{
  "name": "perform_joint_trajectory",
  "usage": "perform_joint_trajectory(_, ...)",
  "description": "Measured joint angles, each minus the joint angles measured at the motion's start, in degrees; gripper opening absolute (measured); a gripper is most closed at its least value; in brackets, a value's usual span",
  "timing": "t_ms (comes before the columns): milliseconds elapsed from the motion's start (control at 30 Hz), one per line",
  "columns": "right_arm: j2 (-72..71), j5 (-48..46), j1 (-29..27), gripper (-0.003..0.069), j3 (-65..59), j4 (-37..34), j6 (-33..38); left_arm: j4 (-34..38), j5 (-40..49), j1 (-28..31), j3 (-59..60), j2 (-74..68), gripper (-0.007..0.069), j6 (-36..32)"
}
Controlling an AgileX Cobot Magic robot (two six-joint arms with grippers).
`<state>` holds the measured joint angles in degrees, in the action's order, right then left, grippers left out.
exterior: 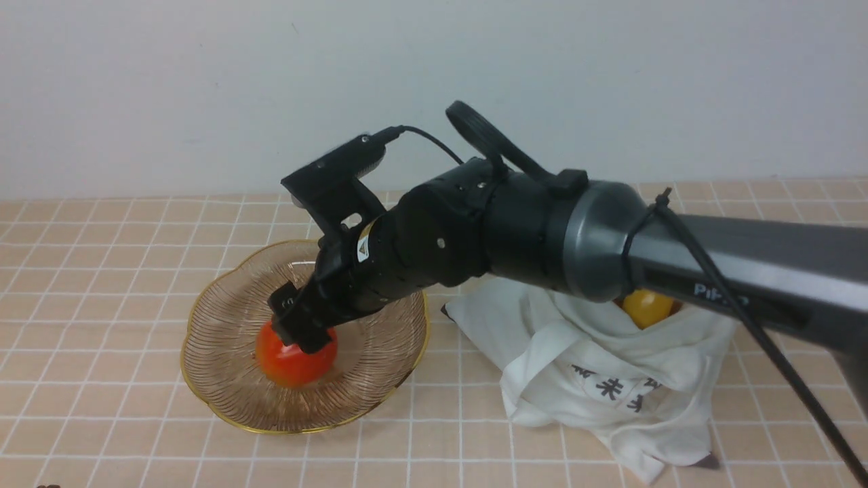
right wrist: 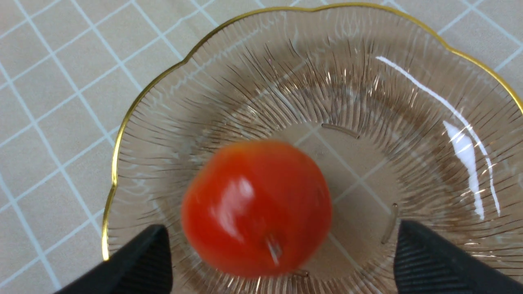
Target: Take the fruit out of the bag on the brown coffee tablecloth and place them on the plate.
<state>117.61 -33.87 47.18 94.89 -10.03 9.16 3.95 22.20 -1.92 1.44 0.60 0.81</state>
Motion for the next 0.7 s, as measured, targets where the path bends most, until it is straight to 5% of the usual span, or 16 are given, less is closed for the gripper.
perform_joint_trajectory(200,-1.1,-16.6,0.0,0.0638,9.5,9.4,-5.3,0.0,0.0,0.0,0.0,0.0,-0.0008,0.0)
perform_joint_trajectory(300,-3.2,-27.3,0.0,0.0531,15.1,17.7,-10.1,0.0,0.0,0.0,0.0,0.0,-0.0008,0.0)
perform_joint_trajectory(467,-13.2,-37.1,0.0,0.0129,21.4,27.7,-14.5,0.0,0.0,0.0,0.0,0.0,-0.0008,0.0)
perform_joint_trajectory(533,-17.7,-37.7,0.0,0.0036,21.7,27.6,-15.5,0.0,0.0,0.0,0.0,0.0,-0.0008,0.0)
perform_joint_trajectory(700,-30.8,-38.4,0.0,-0.0011,20.1,27.2,-18.0,0.0,0.0,0.0,0.0,0.0,-0.0008,0.0)
